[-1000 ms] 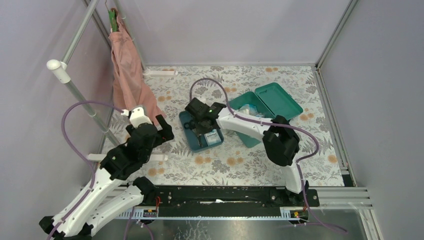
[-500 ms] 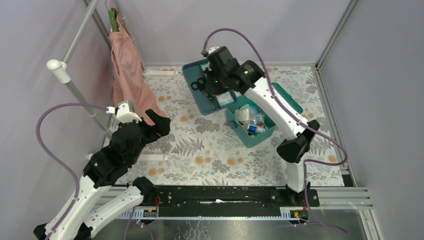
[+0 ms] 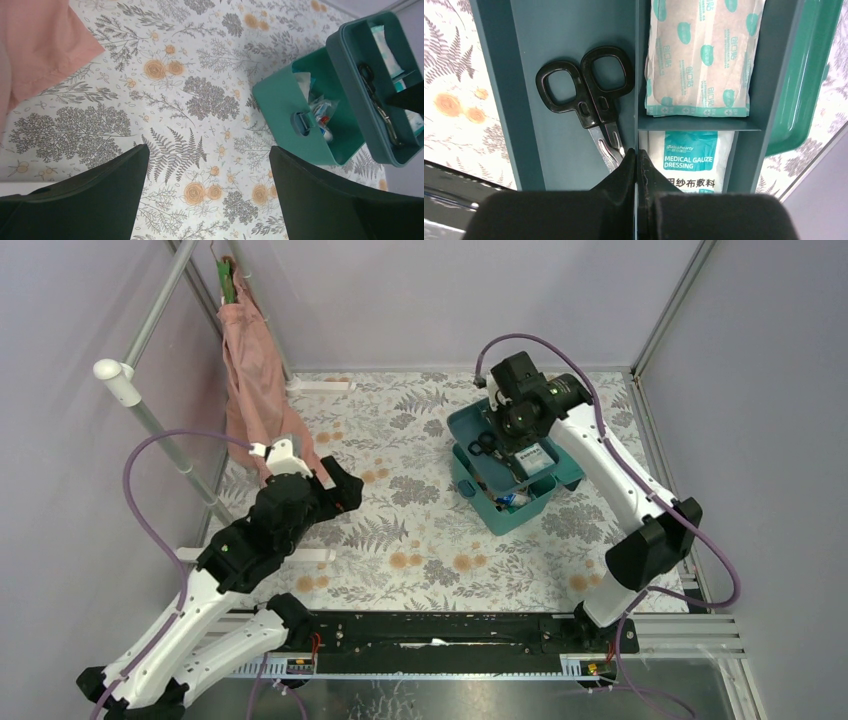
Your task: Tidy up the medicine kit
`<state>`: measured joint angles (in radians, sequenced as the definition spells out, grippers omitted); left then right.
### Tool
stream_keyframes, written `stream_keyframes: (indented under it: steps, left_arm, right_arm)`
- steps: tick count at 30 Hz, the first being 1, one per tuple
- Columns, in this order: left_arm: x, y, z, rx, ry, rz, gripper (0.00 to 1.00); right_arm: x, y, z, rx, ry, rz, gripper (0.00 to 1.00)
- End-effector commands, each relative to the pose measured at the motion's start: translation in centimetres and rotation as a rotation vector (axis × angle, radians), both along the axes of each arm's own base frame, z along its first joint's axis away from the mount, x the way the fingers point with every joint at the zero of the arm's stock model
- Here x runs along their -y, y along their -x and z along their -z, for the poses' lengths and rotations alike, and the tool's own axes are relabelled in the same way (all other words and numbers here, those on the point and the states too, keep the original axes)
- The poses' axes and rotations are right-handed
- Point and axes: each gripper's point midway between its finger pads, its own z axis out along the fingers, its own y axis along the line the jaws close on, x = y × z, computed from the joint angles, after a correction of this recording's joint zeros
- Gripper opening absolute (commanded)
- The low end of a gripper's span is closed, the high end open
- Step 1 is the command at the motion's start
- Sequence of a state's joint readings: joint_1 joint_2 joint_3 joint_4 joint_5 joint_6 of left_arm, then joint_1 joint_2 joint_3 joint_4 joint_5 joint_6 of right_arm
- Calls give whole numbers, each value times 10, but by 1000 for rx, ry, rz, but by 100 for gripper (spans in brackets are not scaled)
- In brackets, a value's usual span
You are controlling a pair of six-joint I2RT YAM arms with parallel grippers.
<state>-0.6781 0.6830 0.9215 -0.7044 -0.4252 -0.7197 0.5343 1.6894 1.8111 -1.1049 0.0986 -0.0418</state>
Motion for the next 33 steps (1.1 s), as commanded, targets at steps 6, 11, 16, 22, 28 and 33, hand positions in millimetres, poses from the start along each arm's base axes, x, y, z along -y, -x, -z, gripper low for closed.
stream_keyframes:
  steps: [6,11,16,22,28,33]
  left_arm:
    - [23,-11,24,-28,-22,79,99]
    - [23,-11,30,-31,-26,83,99]
    - [23,-10,33,-36,-30,89,99]
    - [23,-10,36,-42,-34,89,99]
    - [23,-9,38,-47,-38,91,99]
    - [23,-9,39,-49,-39,92,99]
  right_arm:
    - [0,-16,3,122,35,-220,0]
    - [4,-20,19,104,38,-182,0]
    - [5,-20,36,67,43,-144,0]
    - [12,-21,50,44,66,-85,0]
    - [21,-24,58,59,84,-24,0]
    - [26,-25,62,56,87,-6,0]
